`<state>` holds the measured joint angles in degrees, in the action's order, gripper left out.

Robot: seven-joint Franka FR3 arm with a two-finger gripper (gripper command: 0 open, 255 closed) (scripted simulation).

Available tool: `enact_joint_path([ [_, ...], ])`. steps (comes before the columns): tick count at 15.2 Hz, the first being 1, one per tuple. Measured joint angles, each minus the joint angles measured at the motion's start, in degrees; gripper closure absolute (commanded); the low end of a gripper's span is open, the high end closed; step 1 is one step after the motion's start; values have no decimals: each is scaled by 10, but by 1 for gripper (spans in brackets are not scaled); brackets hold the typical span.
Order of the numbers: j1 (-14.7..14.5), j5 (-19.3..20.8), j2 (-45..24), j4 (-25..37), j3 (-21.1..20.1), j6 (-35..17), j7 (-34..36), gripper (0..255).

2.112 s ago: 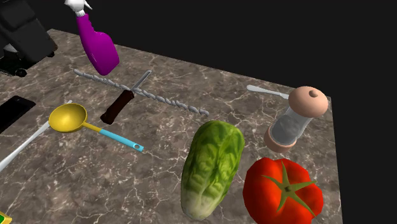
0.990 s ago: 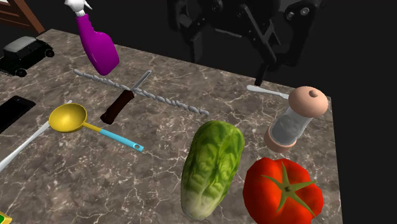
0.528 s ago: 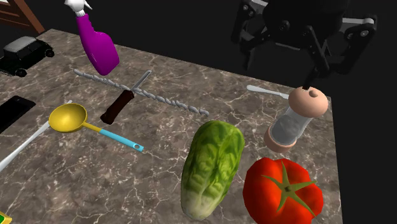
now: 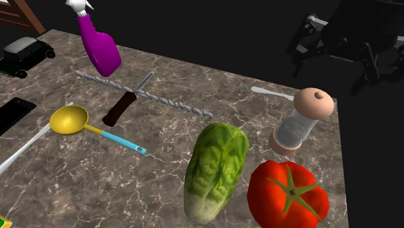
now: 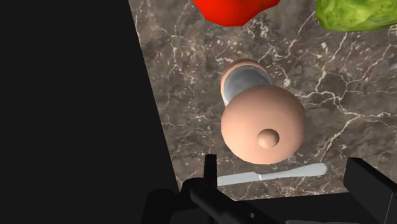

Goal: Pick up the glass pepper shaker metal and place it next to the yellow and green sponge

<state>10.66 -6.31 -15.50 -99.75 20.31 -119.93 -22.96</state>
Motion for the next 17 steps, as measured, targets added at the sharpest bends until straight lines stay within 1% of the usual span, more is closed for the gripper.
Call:
enact_joint_path([
  [8, 7, -15, -37, -7, -4, -41, -11, 0],
  [14, 7, -16, -38, -10, -4, -47, -12, 0],
  [15, 7, -16, -38, -10, -4, -47, -12, 255],
  [17, 7, -16, -38, -10, -4, -47, -11, 255],
])
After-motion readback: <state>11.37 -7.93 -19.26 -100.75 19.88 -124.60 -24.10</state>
